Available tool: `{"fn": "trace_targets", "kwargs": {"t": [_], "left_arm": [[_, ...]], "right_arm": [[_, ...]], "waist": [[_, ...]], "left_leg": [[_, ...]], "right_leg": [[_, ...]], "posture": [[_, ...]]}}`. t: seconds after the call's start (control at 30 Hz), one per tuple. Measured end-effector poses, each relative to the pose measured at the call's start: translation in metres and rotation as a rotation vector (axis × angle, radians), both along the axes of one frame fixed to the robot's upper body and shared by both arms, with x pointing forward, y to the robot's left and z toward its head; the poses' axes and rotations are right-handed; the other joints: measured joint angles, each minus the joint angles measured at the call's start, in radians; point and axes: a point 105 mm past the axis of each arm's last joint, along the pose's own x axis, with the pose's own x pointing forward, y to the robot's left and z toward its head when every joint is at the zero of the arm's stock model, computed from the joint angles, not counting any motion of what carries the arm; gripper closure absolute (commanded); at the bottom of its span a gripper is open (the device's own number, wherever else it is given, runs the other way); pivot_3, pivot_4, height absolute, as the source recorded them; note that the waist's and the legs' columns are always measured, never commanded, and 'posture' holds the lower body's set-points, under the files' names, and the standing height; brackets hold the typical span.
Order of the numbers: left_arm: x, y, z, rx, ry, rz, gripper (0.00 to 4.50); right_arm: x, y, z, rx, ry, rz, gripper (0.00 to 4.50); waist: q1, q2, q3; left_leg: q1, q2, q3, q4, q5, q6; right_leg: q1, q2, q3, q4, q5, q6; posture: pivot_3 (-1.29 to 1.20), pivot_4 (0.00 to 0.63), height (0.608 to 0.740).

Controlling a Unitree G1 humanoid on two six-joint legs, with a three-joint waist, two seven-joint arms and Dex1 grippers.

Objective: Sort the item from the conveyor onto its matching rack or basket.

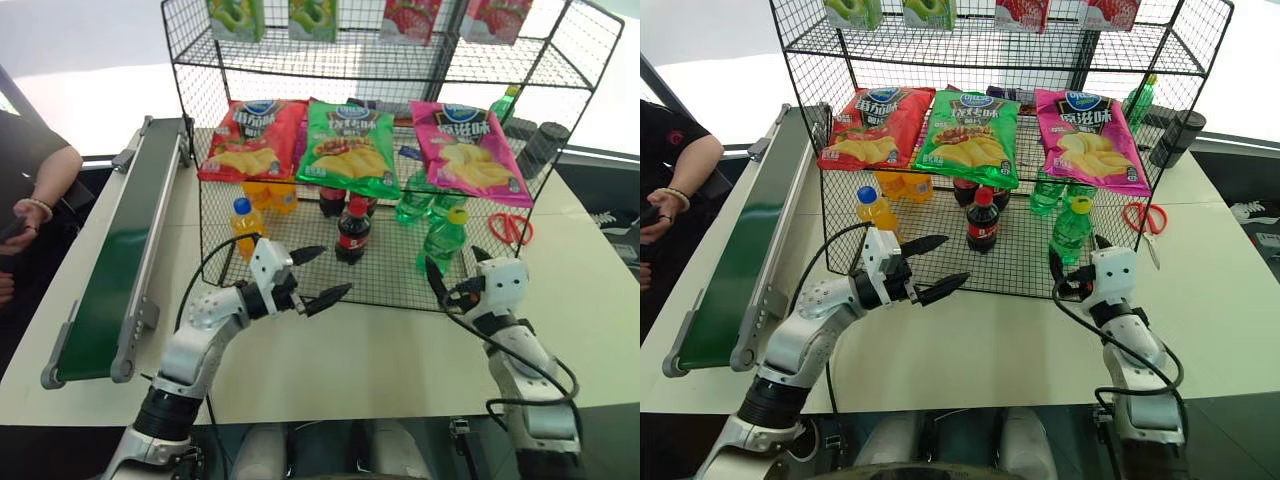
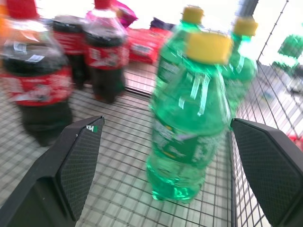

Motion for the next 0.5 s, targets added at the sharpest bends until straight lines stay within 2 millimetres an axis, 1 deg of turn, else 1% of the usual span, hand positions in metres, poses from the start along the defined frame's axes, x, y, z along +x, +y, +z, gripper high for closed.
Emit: {"fn": "trace_targets", "kwargs": {"t": [0.1,0.17,0.27,0.33,0.4,0.5], "left_arm": [[0.002,0.033,-0.005,0.055,0.019,0.096,0.0],[0.0,0.051,-0.01,0.091,0.03,0.14,0.0],[-0.004,0.075,-0.015,0.144,0.046,0.198,0.0],[-0.007,0.093,-0.018,0.178,0.049,0.242,0.0],[-0.01,0.107,-0.019,0.196,0.052,0.277,0.0],[-0.013,0.114,-0.025,0.203,0.059,0.301,0.0]], "right_arm": [[-0.015,-0.001,0.006,-0.014,0.024,0.082,0.05],[-0.023,-0.006,0.006,-0.018,0.05,0.113,0.05],[-0.034,-0.023,0.009,-0.018,0.089,0.142,0.05],[-0.046,-0.035,0.011,-0.019,0.122,0.17,0.05],[-0.055,-0.042,0.011,-0.02,0.154,0.199,0.05],[-0.061,-0.047,0.01,-0.014,0.18,0.226,0.05]], "waist": [[0.002,0.0,0.0],[0.004,0.0,0.0],[0.006,-0.001,0.0],[0.005,-0.001,0.0],[0.004,-0.001,0.0],[0.004,-0.001,0.0]], "left_leg": [[0.0,0.0,0.0,0.0,0.0,0.0],[0.0,0.0,0.0,0.0,0.0,0.0],[0.0,0.0,0.0,0.0,0.0,0.0],[0.0,0.0,0.0,0.0,0.0,0.001],[0.0,0.0,0.0,0.0,0.0,0.001],[0.001,0.0,0.0,0.0,0.0,0.001]], "right_leg": [[0.0,0.0,0.0,0.0,0.0,0.0],[0.001,-0.001,0.0,-0.001,0.0,0.0],[0.001,-0.001,0.0,-0.001,0.0,0.0],[0.001,-0.001,0.0,-0.001,0.0,0.0],[0.001,-0.001,0.0,-0.001,0.0,0.0],[0.001,-0.002,0.0,-0.001,0.0,0.0]], "posture": [[0.0,0.15,0.729],[0.0,0.15,0.729],[0.0,0.15,0.729],[0.0,0.15,0.729],[0.0,0.15,0.729],[0.0,0.15,0.729]]}}
